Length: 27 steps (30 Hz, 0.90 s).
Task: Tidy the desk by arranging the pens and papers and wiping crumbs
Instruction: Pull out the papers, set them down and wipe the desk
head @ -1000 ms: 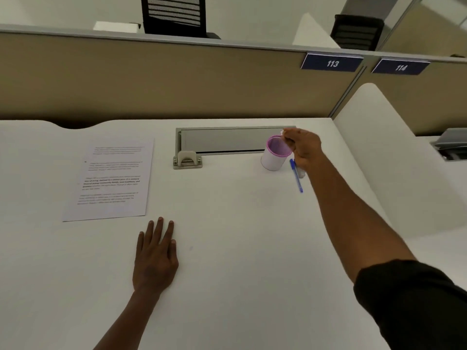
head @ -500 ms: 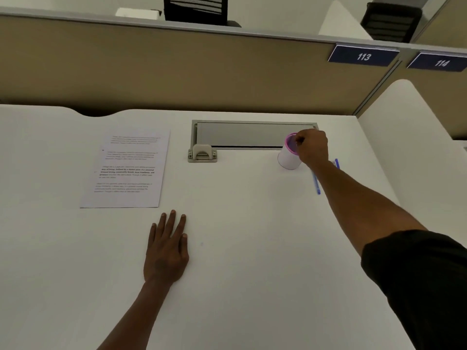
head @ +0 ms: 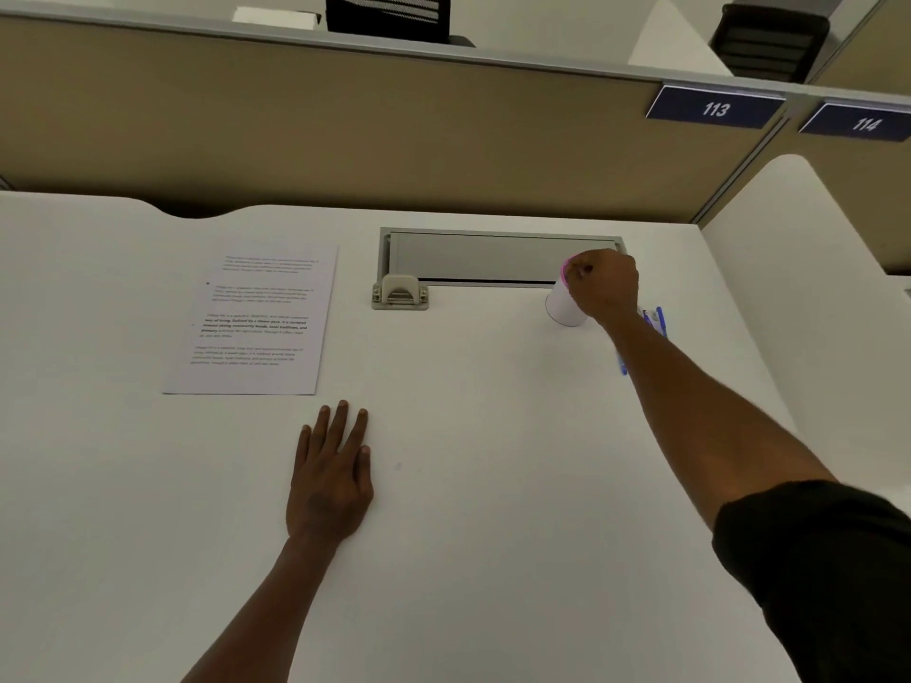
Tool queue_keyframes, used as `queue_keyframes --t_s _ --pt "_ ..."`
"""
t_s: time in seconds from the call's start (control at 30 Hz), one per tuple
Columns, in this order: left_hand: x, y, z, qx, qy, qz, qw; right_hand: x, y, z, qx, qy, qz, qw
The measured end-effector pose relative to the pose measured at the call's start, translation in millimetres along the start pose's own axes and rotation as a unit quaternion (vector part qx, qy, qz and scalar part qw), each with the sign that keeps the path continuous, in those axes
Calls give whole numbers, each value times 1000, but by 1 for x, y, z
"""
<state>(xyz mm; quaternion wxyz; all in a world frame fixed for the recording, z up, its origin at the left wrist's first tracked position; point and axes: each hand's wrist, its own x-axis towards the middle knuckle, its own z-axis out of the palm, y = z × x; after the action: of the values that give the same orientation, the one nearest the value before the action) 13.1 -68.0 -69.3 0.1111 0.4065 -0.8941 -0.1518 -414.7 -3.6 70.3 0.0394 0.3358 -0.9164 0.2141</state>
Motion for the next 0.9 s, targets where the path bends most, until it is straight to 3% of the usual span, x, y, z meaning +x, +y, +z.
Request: queue_keyframes --t_s 0.1,0.3,0.63,0.9 --pt "0 0 0 -6 3 -1 1000 -43 -28 4 131 53 -5 990" --pt "1 -1 -1 -7 -5 0 1000 -188 -80 70 251 -111 -57 960" --pt "-1 -4 1 -10 -11 9 1000 -284 -118 107 59 -177 -209 960" --pt "0 -5 3 2 -16 10 1000 -291 -123 101 67 -150 -209 964"
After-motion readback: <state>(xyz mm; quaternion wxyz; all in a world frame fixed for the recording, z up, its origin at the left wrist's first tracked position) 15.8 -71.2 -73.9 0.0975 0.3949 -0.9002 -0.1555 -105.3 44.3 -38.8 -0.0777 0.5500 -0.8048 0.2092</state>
